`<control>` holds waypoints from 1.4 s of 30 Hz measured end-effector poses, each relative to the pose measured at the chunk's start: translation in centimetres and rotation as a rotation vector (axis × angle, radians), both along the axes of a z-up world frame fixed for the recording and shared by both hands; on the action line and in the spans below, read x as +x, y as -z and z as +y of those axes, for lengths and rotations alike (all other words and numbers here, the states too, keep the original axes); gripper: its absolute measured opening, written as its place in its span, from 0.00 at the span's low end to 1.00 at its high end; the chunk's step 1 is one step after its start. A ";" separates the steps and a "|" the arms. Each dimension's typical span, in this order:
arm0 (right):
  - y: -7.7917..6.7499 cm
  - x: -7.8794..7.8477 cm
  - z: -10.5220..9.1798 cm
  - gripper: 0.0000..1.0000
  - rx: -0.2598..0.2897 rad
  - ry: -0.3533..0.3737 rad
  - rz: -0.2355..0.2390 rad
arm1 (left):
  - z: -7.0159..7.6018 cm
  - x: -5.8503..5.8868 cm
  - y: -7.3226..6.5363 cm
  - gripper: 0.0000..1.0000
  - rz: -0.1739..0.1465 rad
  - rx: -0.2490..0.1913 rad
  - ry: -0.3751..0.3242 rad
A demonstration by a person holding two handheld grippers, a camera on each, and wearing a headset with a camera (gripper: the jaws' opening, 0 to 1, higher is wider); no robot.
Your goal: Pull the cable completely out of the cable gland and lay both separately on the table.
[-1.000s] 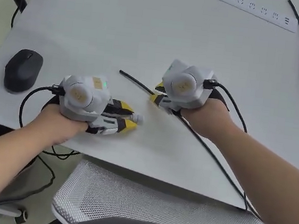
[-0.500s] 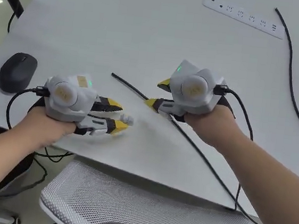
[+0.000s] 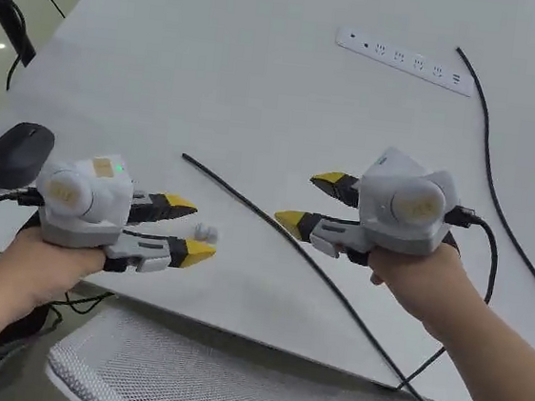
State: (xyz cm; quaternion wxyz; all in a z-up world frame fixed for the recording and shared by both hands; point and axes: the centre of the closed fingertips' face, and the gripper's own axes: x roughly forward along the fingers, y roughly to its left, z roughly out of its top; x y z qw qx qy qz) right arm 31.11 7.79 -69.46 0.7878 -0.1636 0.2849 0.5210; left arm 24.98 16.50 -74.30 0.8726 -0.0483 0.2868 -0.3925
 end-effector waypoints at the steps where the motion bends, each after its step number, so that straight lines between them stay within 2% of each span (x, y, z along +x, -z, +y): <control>1: -0.2 -0.2 -0.4 0.43 0.009 0.009 0.005 | -0.1 -0.2 -0.3 0.45 0.000 -0.002 -0.005; 7: -1.4 -1.9 -3.6 0.48 0.063 0.064 0.006 | -0.2 -0.9 -1.8 0.49 -0.012 -0.016 -0.032; 10: -1.6 -2.8 -4.9 0.51 0.093 0.083 0.017 | -0.1 -1.3 -2.3 0.51 -0.014 -0.009 -0.050; 13: -1.7 -3.8 -6.2 0.53 0.142 0.137 0.050 | -0.1 -1.8 -2.9 0.54 -0.004 -0.023 -0.072; 15: -1.8 -4.5 -7.1 0.55 0.160 0.155 0.048 | -0.1 -2.1 -3.3 0.55 -0.009 -0.027 -0.080; 22: -1.4 -6.7 -9.3 0.59 0.179 0.182 0.062 | 0.1 -3.3 -4.1 0.62 -0.007 -0.023 -0.109; 29: 0.2 -8.8 -11.7 0.68 0.172 0.195 0.071 | 0.2 -4.3 -4.5 0.70 -0.021 -0.011 -0.128; 31: 0.8 -9.3 -12.5 0.70 0.155 0.192 0.079 | 0.2 -4.6 -4.2 0.73 -0.024 0.024 -0.105; 34: 1.2 -9.6 -13.3 0.76 0.161 0.205 0.086 | 0.4 -4.8 -3.7 0.78 -0.031 0.086 -0.071; 37: 1.4 -10.2 -13.5 0.81 0.170 0.204 0.089 | 0.4 -4.7 -3.9 0.85 -0.051 0.093 -0.069; 39: 1.7 -10.4 -13.6 0.86 0.174 0.202 0.100 | 0.4 -4.8 -3.9 0.87 -0.047 0.087 -0.069; 42: 1.7 -10.8 -13.5 0.90 0.182 0.196 0.111 | 0.4 -5.1 -3.8 0.92 -0.052 0.110 -0.055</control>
